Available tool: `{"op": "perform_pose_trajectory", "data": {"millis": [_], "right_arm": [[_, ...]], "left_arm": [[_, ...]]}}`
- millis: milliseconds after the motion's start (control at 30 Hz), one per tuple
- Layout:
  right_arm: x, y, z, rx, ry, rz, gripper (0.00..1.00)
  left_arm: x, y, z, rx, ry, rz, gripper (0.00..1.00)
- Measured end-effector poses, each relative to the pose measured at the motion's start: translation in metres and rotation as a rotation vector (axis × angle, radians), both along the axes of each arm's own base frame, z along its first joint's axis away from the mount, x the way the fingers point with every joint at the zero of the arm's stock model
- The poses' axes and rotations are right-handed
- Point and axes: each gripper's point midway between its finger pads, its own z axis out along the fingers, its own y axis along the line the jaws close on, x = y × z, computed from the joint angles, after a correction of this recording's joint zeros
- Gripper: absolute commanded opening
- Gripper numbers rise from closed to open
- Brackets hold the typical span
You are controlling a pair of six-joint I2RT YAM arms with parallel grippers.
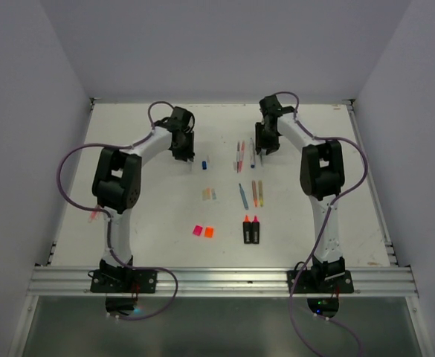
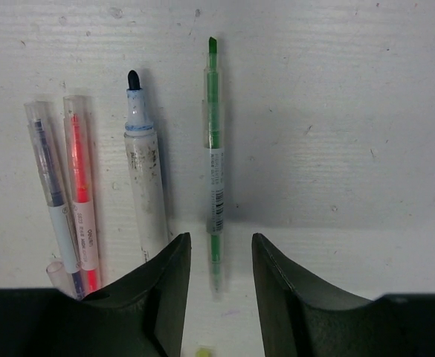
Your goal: Open the pen caps
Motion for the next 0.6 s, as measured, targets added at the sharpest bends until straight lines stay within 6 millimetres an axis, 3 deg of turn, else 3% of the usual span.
{"op": "perform_pose_trajectory", "data": {"millis": [200,300,367,433,600], "right_arm": [[-0.006,-0.004,0.021,-0.014,-0.004,-0.008,0.45],[-0.016,-0.003,0.048,-0.012,-0.029,-0.003,0.45],[-0.025,0.000,0.068,-0.007,-0.047,0.008,0.45],[-0.037,0.008,0.094,-0.008,-0.077,0.029,0.45],[-0.068,0.048,0.123,-0.023,-0.108,0.138,0.46]], "left_arm": [[0.006,0.024,0.049,0.005,-0.100,0.069,0.29],[-0.002,0.061,0.074,0.008,-0.153,0.155,0.30],[-0.011,0.091,0.081,0.020,-0.171,0.224,0.36],[-0.022,0.123,0.081,0.046,-0.169,0.294,0.40],[-0.049,0.183,0.062,0.083,-0.118,0.432,0.38]]}}
